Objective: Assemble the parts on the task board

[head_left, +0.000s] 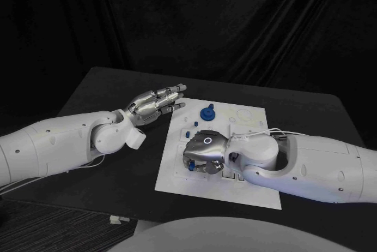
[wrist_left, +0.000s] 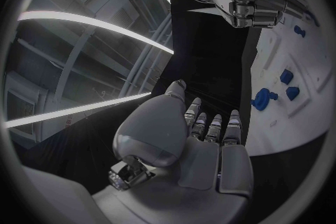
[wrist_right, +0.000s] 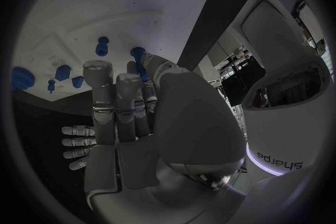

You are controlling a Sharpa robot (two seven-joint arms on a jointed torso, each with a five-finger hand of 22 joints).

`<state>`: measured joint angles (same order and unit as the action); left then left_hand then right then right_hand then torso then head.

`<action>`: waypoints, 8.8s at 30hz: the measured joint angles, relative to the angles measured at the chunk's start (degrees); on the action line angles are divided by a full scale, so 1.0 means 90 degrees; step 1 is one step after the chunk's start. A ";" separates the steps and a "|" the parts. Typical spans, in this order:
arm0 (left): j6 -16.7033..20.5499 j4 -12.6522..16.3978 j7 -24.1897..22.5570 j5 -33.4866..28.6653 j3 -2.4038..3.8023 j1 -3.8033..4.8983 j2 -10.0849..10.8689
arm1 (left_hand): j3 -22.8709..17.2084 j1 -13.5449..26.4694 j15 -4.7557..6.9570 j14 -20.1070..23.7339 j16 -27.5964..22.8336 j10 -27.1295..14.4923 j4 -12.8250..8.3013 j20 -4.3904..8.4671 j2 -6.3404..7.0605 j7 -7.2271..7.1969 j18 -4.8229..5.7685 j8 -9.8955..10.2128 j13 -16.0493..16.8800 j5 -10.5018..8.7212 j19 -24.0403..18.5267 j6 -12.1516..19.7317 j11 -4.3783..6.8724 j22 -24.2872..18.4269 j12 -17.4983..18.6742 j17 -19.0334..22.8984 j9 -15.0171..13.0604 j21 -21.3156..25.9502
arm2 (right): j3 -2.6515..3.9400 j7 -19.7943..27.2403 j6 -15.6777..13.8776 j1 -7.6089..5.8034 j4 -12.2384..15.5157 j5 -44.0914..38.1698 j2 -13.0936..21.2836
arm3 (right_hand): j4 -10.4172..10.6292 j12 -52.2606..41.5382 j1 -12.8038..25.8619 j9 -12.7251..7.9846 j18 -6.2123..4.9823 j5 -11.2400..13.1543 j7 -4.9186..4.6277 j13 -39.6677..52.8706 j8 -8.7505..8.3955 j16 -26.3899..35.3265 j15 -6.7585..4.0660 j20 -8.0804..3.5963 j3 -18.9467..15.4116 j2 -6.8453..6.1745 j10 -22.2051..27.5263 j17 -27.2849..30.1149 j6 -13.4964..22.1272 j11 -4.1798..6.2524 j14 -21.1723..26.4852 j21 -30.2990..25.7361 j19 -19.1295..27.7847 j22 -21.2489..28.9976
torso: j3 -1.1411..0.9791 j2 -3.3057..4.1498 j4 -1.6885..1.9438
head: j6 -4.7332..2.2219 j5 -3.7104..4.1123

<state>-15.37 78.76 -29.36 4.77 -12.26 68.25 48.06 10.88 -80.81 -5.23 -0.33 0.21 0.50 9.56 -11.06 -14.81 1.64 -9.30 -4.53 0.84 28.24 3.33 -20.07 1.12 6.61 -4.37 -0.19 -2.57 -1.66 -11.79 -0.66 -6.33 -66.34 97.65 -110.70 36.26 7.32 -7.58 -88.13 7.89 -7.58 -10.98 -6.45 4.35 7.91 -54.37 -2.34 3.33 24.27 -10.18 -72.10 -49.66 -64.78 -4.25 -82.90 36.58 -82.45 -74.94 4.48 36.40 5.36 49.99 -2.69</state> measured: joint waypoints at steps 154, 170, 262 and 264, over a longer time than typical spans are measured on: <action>-0.0049 -0.0198 0.0049 0.0000 0.0000 -0.0177 0.0065 | -0.0061 0.0026 0.0000 0.0000 0.0000 0.0009 -0.0133 0.0000 -0.0026 0.0046 0.0000 -0.0038 0.0013 0.0055 0.0000 -0.0046 -0.0102 -0.0026 -0.0098 -0.0001 -0.0002 0.0000 | -0.0021 -0.3290 0.1156 -0.0323 0.0774 0.4720 0.2679 | 0.0614 -0.9142 0.2707 0.3845 0.0640 -0.3449 0.0465 0.7843 0.1568 -0.3650 -0.0319 -0.0288 -0.1329 0.0267 -0.1295 -0.2806 0.1128 0.0657 -0.0116 0.4729 -0.0167 0.0003 | 0.0001 -0.0011 -0.0010 | 0.0000 0.0466; -0.0050 -0.0188 0.0050 0.0000 0.0001 -0.0177 0.0066 | -0.0061 0.0026 0.0000 0.0000 0.0000 0.0009 -0.0133 0.0000 -0.0026 0.0046 0.0000 -0.0045 0.0013 0.0080 0.0000 -0.0046 -0.0102 -0.0025 -0.0098 -0.0001 -0.0002 0.0000 | -0.0017 -0.3284 0.0612 -0.0579 0.0804 0.6871 0.2488 | 0.0684 -0.9142 0.3187 0.3982 0.0640 -0.3626 0.0421 0.7841 0.1660 -0.3621 -0.0318 -0.0288 -0.1259 0.0418 -0.1317 -0.2806 0.1241 0.0679 -0.0116 0.4729 -0.0166 0.0003 | 0.0002 -0.0015 -0.0010 | 0.0000 0.0458; -0.0114 -0.0183 0.0130 0.0000 0.0000 -0.0178 0.0072 | -0.0061 0.0026 0.0000 0.0000 0.0000 0.0026 -0.0203 -0.0023 -0.0026 0.0069 0.0000 -0.0070 0.0020 0.0103 0.0023 -0.0069 -0.0118 -0.0018 -0.0098 -0.0001 -0.0008 0.0000 | -0.0013 -0.3501 0.0820 -0.1111 0.0794 0.6760 0.3137 | 0.0783 -0.9142 0.3367 0.2971 0.0543 -0.1221 0.0377 0.7841 0.2031 -0.3548 -0.0216 -0.0152 -0.3328 0.1283 -0.1314 -0.2805 0.1533 0.0540 -0.0127 0.4533 -0.0165 0.0003 | 0.0006 -0.0015 -0.0007 | 0.0000 0.0413; -0.0114 -0.0183 0.0132 0.0000 0.0000 -0.0178 0.0071 | -0.0061 0.0026 0.0000 0.0000 0.0000 0.0026 -0.0203 -0.0023 -0.0026 0.0069 0.0001 -0.0070 0.0020 0.0103 0.0023 -0.0069 -0.0118 -0.0018 -0.0098 -0.0001 -0.0008 0.0000 | -0.0013 -0.3522 0.0905 -0.1034 0.0756 0.6532 0.3177 | 0.0783 -0.9142 0.3326 0.2960 0.0543 -0.1244 0.0389 0.7841 0.2062 -0.3548 -0.0216 -0.0153 -0.3328 0.1311 -0.1316 -0.2805 0.1451 0.0542 -0.0127 0.4533 -0.0165 0.0003 | 0.0005 -0.0012 -0.0007 | 0.0000 0.0426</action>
<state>-16.40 77.12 -28.18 4.76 -12.26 66.65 48.71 10.32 -80.58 -5.23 -0.33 0.21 0.74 7.73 -11.26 -15.04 2.26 -9.29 -5.16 1.01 29.16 3.55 -20.68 0.06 6.45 -5.25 -0.20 -2.64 -1.66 -11.90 -32.36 1.82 -75.66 104.46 -51.91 64.85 14.37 -89.85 -58.20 34.52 -2.69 -22.17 -2.95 74.92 26.47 -86.30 -4.28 1.95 -5.68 1.62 -83.95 -74.91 -51.72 0.63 -84.04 77.37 -83.93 -74.92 4.53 36.29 5.30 49.99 1.14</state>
